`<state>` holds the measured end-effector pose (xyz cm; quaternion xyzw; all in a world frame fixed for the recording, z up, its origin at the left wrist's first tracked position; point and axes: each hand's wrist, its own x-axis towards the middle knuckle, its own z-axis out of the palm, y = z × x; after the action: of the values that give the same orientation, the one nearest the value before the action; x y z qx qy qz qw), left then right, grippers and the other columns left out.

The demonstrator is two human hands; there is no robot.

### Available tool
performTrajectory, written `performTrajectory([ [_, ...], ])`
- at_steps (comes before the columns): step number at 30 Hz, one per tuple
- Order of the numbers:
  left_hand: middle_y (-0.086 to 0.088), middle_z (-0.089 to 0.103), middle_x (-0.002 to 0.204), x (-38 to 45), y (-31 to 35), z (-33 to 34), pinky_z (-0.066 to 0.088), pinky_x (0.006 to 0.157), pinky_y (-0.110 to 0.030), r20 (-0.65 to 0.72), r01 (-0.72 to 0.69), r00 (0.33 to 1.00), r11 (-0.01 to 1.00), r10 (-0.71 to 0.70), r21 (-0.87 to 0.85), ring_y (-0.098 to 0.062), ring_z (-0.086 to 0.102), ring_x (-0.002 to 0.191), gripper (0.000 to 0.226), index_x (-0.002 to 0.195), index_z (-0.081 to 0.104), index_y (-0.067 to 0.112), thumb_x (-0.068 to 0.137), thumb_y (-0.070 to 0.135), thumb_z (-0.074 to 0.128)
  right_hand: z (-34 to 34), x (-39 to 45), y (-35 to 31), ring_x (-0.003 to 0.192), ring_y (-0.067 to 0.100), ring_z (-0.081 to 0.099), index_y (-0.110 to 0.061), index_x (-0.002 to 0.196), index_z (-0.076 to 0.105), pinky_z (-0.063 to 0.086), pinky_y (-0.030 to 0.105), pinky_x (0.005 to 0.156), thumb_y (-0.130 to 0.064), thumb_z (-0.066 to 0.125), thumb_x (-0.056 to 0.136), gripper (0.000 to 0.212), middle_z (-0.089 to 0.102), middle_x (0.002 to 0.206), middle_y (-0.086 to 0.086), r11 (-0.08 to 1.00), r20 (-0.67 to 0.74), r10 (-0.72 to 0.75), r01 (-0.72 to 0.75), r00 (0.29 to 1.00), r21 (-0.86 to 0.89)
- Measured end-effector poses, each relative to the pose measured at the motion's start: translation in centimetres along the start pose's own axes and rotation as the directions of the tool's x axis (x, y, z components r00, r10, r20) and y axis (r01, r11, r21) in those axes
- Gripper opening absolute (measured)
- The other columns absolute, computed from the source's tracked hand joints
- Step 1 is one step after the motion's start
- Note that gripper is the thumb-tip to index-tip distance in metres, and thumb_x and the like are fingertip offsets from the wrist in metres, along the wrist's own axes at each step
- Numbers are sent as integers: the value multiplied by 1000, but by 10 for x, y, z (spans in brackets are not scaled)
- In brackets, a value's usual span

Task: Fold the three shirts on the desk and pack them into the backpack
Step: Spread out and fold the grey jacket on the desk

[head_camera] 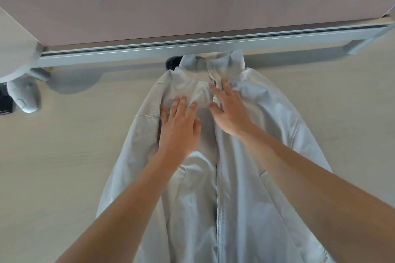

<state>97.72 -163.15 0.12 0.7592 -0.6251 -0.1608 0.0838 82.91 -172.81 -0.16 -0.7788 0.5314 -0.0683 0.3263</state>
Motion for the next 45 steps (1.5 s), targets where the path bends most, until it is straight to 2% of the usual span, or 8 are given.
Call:
performTrajectory([
  [3,-12,26,169,-16,14,5,11,126,-57,22,-9,1000,999,10,-40,-27,12,159,53,156,39,18,104,30,42,-9,-27,19,157,24,25,-22,162,36,31,41,122,-25,48,108,55,22,173,6,997,-61,-45,48,997,61],
  [7,-12,30,167,-39,35,17,10,126,-58,40,0,999,996,4,-93,-27,15,159,51,154,45,19,104,30,47,-11,-80,46,155,27,30,-13,153,49,25,46,127,-27,47,108,47,36,167,9,989,-98,-69,55,993,-141],
  [19,-1,-2,175,-90,49,65,-1,124,-67,148,-84,987,987,64,135,-23,-10,160,63,165,4,36,107,49,23,24,-141,85,162,24,2,-21,167,20,11,51,130,-51,28,108,66,6,176,6,863,-65,-145,94,987,-497],
  [27,-5,9,174,-68,51,73,5,121,-71,54,-72,997,981,63,179,-24,0,161,67,165,16,33,101,52,19,16,-115,87,162,23,8,-21,165,28,12,49,130,-51,31,105,67,13,175,6,895,-89,-153,100,984,-435],
  [31,-6,11,174,-75,49,71,8,121,-71,80,-75,995,987,64,144,-25,1,161,68,162,26,30,98,50,24,6,-130,92,158,28,24,-12,156,44,18,48,129,-40,43,105,58,32,168,13,947,-271,-159,69,949,-315],
  [37,-1,9,174,-88,54,69,3,124,-66,88,-7,996,999,3,50,-19,-2,161,76,163,17,16,102,59,32,10,-148,107,162,24,7,-20,166,23,2,47,131,-50,34,103,70,13,175,9,915,-187,-49,-31,981,-402],
  [41,3,-3,174,-85,56,68,-3,126,-63,133,1,991,997,-11,76,-15,-11,160,76,166,9,20,101,59,15,7,-132,91,161,27,11,-20,160,38,8,54,130,-50,38,105,62,18,173,12,926,-195,-130,49,972,-373],
  [45,-5,21,172,-88,50,70,5,123,-68,30,-43,999,977,37,208,-24,9,160,68,163,26,17,106,54,27,0,-83,54,160,29,15,-21,159,42,12,50,130,-45,37,107,57,21,172,12,938,-171,-247,190,954,-291],
])
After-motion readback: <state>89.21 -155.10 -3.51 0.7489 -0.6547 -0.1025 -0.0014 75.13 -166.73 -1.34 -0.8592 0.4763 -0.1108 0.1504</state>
